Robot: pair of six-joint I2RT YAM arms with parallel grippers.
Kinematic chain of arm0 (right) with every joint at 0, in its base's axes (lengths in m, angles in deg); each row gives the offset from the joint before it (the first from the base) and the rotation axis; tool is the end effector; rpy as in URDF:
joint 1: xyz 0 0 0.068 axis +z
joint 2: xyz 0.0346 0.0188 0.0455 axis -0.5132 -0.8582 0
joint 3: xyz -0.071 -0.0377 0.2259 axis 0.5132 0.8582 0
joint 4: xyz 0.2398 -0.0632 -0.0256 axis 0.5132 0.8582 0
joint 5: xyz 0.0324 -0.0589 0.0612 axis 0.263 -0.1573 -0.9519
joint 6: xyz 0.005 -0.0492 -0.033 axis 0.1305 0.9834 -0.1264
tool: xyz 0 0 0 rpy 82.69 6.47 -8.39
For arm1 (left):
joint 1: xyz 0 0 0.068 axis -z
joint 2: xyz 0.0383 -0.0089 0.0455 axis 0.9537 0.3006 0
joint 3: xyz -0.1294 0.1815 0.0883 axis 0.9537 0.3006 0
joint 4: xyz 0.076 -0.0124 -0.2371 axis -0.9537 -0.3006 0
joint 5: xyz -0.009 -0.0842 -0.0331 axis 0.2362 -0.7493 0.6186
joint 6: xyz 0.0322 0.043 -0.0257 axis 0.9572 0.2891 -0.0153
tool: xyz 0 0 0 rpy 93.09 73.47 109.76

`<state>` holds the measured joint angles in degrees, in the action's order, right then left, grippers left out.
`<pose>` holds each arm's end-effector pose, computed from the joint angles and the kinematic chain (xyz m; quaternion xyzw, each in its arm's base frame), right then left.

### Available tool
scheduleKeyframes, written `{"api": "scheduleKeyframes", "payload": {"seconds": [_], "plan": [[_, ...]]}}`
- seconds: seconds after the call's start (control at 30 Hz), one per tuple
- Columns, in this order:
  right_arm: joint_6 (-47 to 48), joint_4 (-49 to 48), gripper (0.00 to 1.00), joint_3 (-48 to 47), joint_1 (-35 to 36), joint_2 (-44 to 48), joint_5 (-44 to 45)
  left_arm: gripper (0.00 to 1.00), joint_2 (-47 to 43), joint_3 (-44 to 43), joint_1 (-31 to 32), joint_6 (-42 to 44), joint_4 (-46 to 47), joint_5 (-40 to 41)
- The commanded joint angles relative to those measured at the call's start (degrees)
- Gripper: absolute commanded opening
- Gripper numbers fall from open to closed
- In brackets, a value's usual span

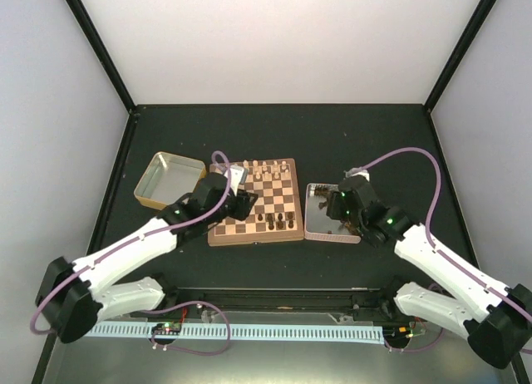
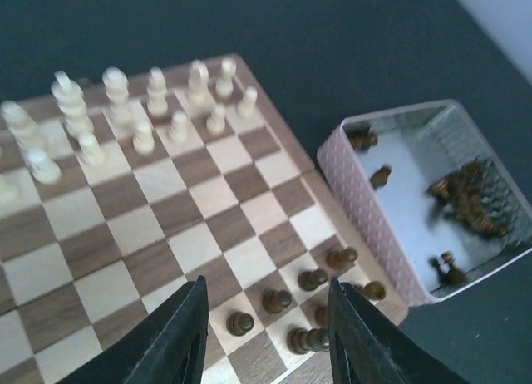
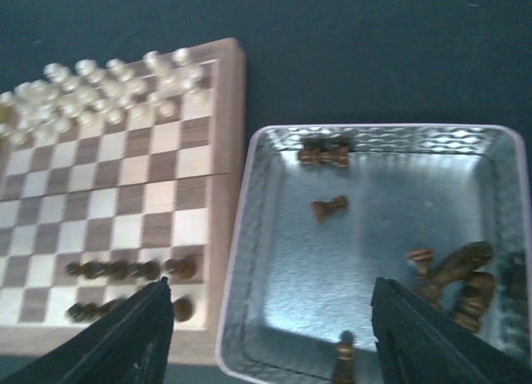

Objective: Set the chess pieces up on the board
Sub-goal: Place the chess piece on the chessboard, then pick up the chess piece from the storage box.

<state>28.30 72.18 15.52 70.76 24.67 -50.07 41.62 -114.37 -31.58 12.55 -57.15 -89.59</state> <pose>0.1678 0.1251 0.2318 0.0432 0.9164 0.1427 0.3714 0.1899 -0.1654 0.2136 0.1438 0.8800 -0.2434 0.3816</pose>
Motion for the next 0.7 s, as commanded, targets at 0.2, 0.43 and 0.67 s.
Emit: {"api": "scheduleKeyframes", "payload": {"seconds": [0.2,0.43,0.67], "plan": [[3.93,2.00,0.42,-0.56,-10.58,-10.92,3.08,0.50,-15.75,2.15,0.15,0.30,5.55,8.40],[3.23,0.57,0.34,-2.23,-12.63,-20.28,6.05,0.57,-17.67,3.30,0.01,1.19,6.47,9.63],[1.35,1.71,0.29,-4.43,-12.83,-25.24,12.04,0.58,-15.73,3.22,-0.19,1.56,7.98,9.41]]}}
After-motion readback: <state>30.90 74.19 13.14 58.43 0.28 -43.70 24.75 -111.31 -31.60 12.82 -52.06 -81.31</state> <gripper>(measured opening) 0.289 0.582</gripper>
